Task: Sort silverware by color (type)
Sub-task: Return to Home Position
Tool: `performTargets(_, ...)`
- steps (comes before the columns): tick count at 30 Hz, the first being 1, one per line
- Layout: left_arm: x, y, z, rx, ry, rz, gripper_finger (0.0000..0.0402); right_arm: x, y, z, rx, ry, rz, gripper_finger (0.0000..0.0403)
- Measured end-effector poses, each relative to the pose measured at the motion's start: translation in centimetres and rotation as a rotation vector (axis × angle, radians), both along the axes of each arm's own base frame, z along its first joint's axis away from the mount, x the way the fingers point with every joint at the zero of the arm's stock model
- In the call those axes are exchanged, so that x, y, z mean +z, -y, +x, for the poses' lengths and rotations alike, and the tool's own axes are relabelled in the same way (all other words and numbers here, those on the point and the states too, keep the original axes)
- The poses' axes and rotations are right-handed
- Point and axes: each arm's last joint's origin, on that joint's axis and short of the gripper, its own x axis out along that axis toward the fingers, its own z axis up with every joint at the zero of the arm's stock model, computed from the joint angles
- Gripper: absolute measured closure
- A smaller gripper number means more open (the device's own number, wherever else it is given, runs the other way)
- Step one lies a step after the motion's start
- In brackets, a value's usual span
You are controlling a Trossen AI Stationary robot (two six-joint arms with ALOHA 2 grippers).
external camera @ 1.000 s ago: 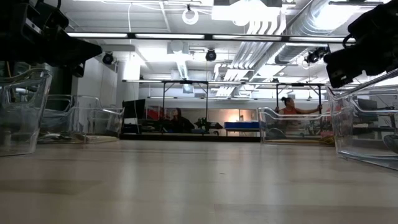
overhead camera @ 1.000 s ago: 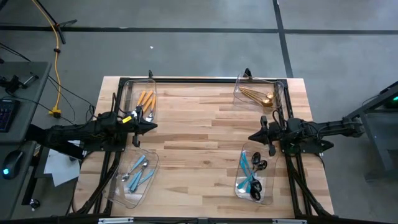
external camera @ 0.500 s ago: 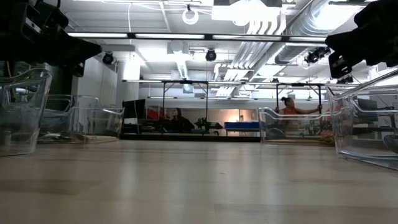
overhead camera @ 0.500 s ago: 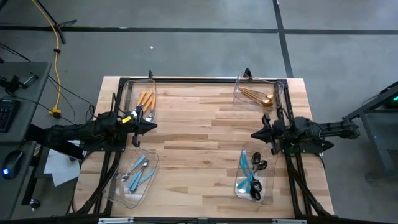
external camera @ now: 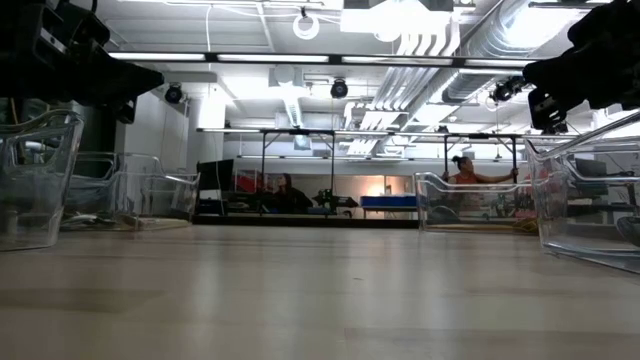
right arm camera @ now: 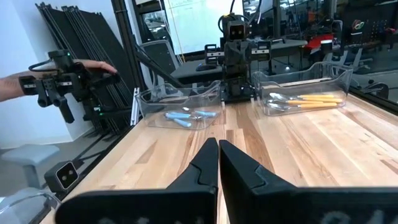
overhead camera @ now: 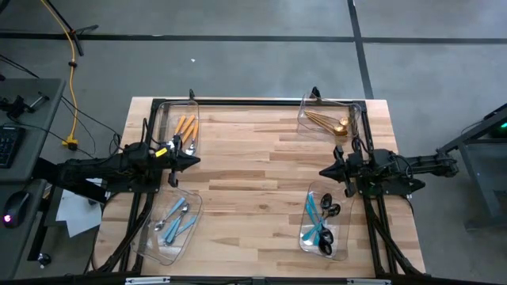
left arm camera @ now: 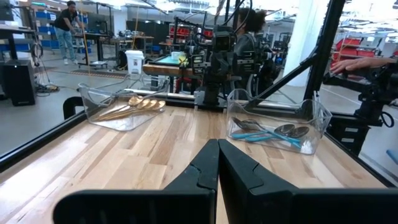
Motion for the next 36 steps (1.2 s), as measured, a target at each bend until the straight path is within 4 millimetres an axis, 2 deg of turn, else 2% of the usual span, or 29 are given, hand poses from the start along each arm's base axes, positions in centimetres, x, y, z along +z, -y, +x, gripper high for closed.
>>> performTargets(36, -0.1, 0.0, 0.07, -0.001, -0.011, -0.001, 0.0402, -0.13, -0.01, 0.09, 0.0, -0.016, -0.002, 0.0402)
